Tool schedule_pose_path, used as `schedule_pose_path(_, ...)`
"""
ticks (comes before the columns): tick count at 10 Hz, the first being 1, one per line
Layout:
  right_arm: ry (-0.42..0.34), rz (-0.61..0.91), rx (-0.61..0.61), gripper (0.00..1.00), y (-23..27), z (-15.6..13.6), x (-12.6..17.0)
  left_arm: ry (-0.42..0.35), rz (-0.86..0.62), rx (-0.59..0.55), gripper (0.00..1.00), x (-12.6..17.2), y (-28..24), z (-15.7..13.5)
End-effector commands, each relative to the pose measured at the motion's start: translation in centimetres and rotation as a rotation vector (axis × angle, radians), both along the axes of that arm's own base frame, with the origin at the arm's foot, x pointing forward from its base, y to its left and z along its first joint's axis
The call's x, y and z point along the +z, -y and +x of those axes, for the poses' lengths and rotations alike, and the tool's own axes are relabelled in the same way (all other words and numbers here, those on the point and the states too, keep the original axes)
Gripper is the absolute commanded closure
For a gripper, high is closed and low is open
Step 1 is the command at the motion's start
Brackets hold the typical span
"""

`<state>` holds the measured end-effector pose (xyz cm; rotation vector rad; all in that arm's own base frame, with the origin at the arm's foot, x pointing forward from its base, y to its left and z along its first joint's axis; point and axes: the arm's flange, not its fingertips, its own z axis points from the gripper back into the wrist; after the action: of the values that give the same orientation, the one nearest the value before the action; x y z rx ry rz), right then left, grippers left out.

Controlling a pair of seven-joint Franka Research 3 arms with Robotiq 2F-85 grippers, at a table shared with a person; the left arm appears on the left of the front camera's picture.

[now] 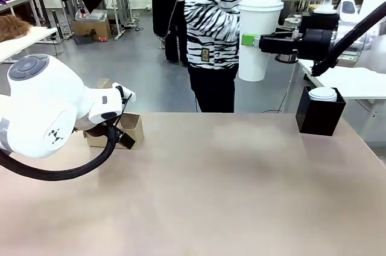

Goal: Pour a drink into a cup and package it in a carrier.
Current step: Position the Cup Carrier in the center of the table.

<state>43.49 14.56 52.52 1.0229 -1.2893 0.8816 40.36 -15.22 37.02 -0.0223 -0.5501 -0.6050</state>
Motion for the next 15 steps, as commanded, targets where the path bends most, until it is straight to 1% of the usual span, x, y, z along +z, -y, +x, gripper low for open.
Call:
schedule_pose_path(1,0.008,0.008,0.008,0.2,-0.2,0.2,0.4,0.0,0.0,0.0,0.0,0.0,0.0,0.0)
schedule_pose_path(3,0.008,0.008,0.008,0.2,-0.2,0.2,0.4,-0.018,-0.024,0.005,0.0,3.7,-0.9,-0.4)
schedule_pose_path(6,0.008,0.008,0.008,0.2,-0.2,0.2,0.4,-0.061,-0.014,0.024,0.0,10.0,-0.8,-1.0)
schedule_pose_path(8,0.008,0.008,0.008,0.2,-0.2,0.2,0.4,-0.089,0.005,0.07,0.0,14.4,-1.0,-0.4)
schedule_pose_path(9,0.008,0.008,0.008,0.2,-0.2,0.2,0.4,-0.103,0.015,0.086,0.0,16.0,-1.0,0.3)
schedule_pose_path(10,0.008,0.008,0.008,0.2,-0.2,0.2,0.4,-0.122,0.013,0.11,0.0,17.2,-0.9,1.4)
schedule_pose_path(12,0.008,0.008,0.008,0.2,-0.2,0.2,0.4,-0.175,0.027,0.162,0.0,18.2,-0.3,4.8)
schedule_pose_path(13,0.008,0.008,0.008,0.2,-0.2,0.2,0.4,-0.196,0.031,0.194,0.0,18.3,-0.1,6.5)
schedule_pose_path(14,0.008,0.008,0.008,0.2,-0.2,0.2,0.4,-0.217,0.05,0.238,0.0,17.9,0.3,8.6)
schedule_pose_path(15,0.008,0.008,0.008,0.2,-0.2,0.2,0.4,-0.23,0.061,0.274,0.0,17.3,0.4,10.2)
